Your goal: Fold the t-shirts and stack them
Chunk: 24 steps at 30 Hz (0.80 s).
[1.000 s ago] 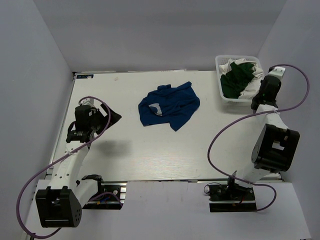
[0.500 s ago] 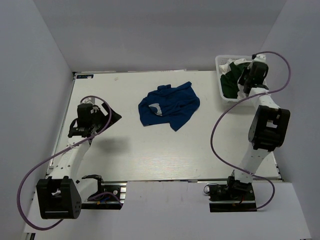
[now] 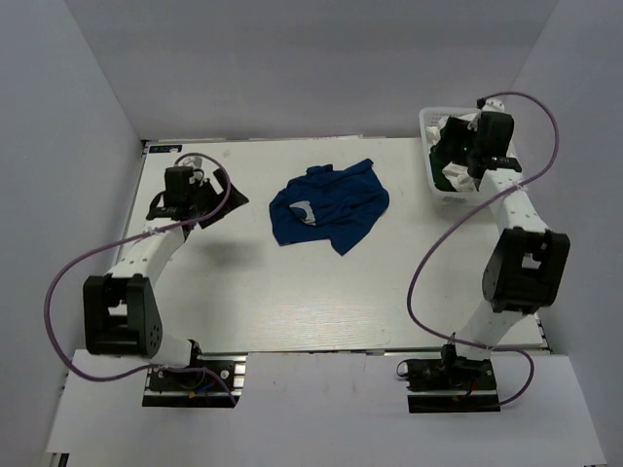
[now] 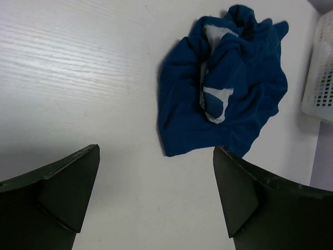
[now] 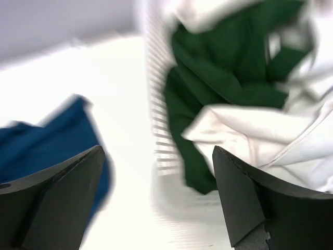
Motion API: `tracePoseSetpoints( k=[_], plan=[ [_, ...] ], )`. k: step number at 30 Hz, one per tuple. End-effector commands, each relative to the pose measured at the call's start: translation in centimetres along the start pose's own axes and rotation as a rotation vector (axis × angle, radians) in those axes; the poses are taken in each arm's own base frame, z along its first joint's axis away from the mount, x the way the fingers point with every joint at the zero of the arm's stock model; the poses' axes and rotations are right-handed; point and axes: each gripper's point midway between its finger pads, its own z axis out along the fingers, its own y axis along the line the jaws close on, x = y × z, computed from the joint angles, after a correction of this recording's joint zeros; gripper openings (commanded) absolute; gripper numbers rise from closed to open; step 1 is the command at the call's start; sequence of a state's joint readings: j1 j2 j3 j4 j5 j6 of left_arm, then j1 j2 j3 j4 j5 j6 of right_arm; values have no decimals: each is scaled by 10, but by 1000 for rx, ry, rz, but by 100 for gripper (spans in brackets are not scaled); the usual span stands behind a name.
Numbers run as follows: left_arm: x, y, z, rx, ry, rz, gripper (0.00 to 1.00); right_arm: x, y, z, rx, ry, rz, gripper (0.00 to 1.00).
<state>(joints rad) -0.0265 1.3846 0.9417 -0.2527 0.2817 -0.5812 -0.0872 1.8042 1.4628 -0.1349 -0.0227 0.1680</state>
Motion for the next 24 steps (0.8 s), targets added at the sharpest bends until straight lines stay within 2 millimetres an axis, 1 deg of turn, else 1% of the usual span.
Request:
tracePoseSetpoints(
  k=[1, 2, 3, 4, 5, 6, 7, 8, 9, 10, 11, 12, 13, 14, 15, 16, 17, 18, 19, 20, 21, 22, 23, 24],
  plan=[
    [-10, -38, 17, 111, 16, 121, 99, -60, 47, -66, -86, -153, -69, 90],
    [-10, -52, 30, 130, 36, 152, 99, -46, 53, -74, -97, -91, -68, 90],
    [-10, -62, 37, 153, 47, 181, 99, -32, 80, -79, -151, -63, -85, 90],
    [-9, -68, 45, 152, 58, 218, 99, -18, 86, -80, -160, -27, -79, 90],
    [-15, -96, 50, 191, 49, 268, 99, -8, 112, -85, -216, -17, -103, 90],
    [-3, -90, 71, 152, 99, 285, 99, -2, 112, -83, -216, -8, -95, 90],
    [1, -94, 81, 138, 117, 304, 99, 24, 133, -80, -255, 41, -94, 90],
    [-8, -116, 86, 161, 98, 359, 99, 36, 137, -74, -259, 67, -95, 90],
    [-2, -111, 96, 118, 135, 376, 99, 40, 141, -69, -254, 67, -94, 90],
    [13, -98, 119, 71, 192, 385, 99, 61, 152, -56, -257, 122, -82, 90],
    [-3, -107, 127, 53, 155, 420, 99, 67, 153, -50, -250, 140, -80, 90],
    [4, -103, 133, 25, 193, 430, 99, 66, 155, -48, -236, 149, -75, 90],
    [9, -104, 141, 15, 209, 449, 99, 88, 160, -33, -232, 208, -84, 90],
    [6, -101, 156, -5, 211, 469, 99, 81, 158, -28, -199, 195, -84, 90],
    [12, -102, 161, -13, 225, 477, 99, 78, 158, -25, -176, 190, -79, 90],
    [19, -103, 165, -11, 241, 499, 99, 84, 156, -18, -155, 200, -76, 90],
    [22, -95, 173, -28, 250, 513, 99, 87, 155, -10, -140, 205, -66, 90],
    [26, -99, 176, -22, 254, 520, 99, 90, 153, -7, -128, 209, -63, 90],
    [28, -97, 180, -20, 253, 531, 99, 96, 153, 1, -124, 218, -55, 90],
    [32, -102, 182, -12, 256, 538, 99, 96, 152, 5, -122, 220, -47, 90],
    [36, -94, 189, -35, 266, 539, 99, 105, 151, 11, -115, 242, -51, 90],
    [33, -95, 192, -39, 250, 541, 99, 118, 150, 18, -110, 275, -55, 90],
    [32, -103, 192, -25, 241, 548, 96, 117, 151, 21, -115, 276, -56, 90],
    [36, -97, 196, -41, 249, 548, 92, 124, 152, 27, -111, 292, -58, 90]
  ],
)
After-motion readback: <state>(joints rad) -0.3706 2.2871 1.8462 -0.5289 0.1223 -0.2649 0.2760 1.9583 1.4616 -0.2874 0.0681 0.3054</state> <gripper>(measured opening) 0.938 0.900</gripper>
